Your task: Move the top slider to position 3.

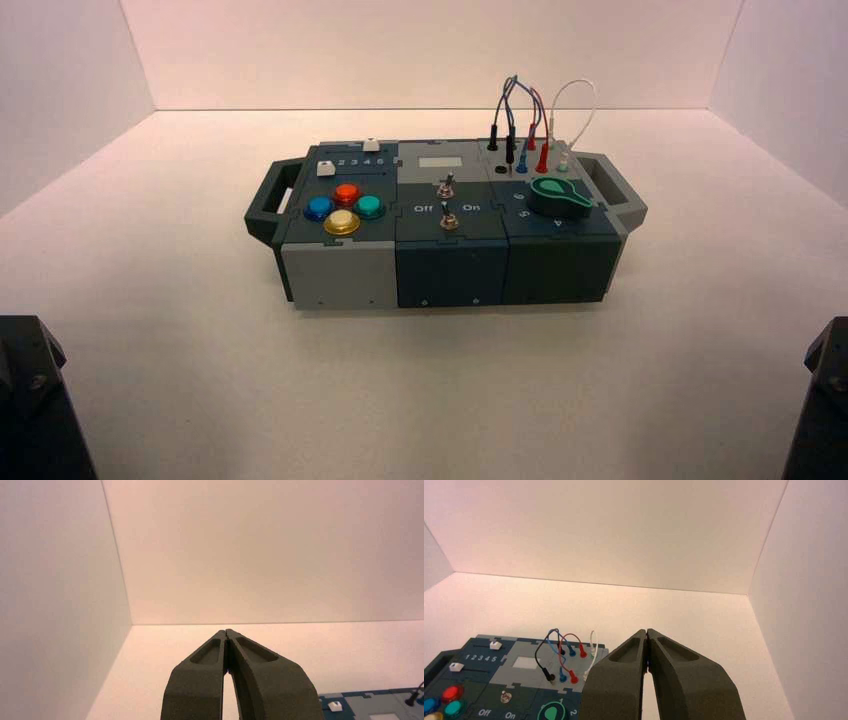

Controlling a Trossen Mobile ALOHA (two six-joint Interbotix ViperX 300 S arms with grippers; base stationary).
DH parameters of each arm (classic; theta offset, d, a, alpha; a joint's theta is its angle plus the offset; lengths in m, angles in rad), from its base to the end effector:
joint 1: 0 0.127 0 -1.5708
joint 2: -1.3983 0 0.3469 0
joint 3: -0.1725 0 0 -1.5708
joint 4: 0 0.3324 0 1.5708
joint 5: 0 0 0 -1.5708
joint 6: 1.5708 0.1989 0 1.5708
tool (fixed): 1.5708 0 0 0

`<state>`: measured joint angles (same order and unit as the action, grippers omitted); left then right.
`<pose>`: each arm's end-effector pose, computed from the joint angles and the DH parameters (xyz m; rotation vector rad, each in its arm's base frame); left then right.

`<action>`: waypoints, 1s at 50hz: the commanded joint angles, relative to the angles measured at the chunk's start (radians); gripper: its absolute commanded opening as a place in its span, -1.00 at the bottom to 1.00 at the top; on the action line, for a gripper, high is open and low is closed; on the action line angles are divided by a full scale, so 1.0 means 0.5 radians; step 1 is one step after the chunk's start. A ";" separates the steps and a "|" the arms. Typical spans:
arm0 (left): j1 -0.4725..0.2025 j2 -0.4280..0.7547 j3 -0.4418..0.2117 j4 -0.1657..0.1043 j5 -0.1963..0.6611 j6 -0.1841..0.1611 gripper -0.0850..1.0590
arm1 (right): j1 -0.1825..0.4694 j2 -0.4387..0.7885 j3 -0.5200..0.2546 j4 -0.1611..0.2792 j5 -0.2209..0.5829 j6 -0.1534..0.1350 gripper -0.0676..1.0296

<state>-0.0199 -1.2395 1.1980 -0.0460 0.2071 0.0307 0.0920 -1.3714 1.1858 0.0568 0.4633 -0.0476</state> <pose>0.2244 -0.0063 0.2755 -0.0134 0.1656 -0.0281 0.1935 0.0229 0.2600 -0.0060 0.2772 0.1162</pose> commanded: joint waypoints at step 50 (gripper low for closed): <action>-0.607 1.071 -0.377 -0.049 0.181 -0.497 -0.91 | 0.663 1.034 -0.393 0.123 0.110 -0.015 -0.92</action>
<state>-0.3037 -0.7332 1.0523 -0.0706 0.3053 -0.1841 0.4188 -0.8882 1.0339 0.1166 0.5369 -0.0506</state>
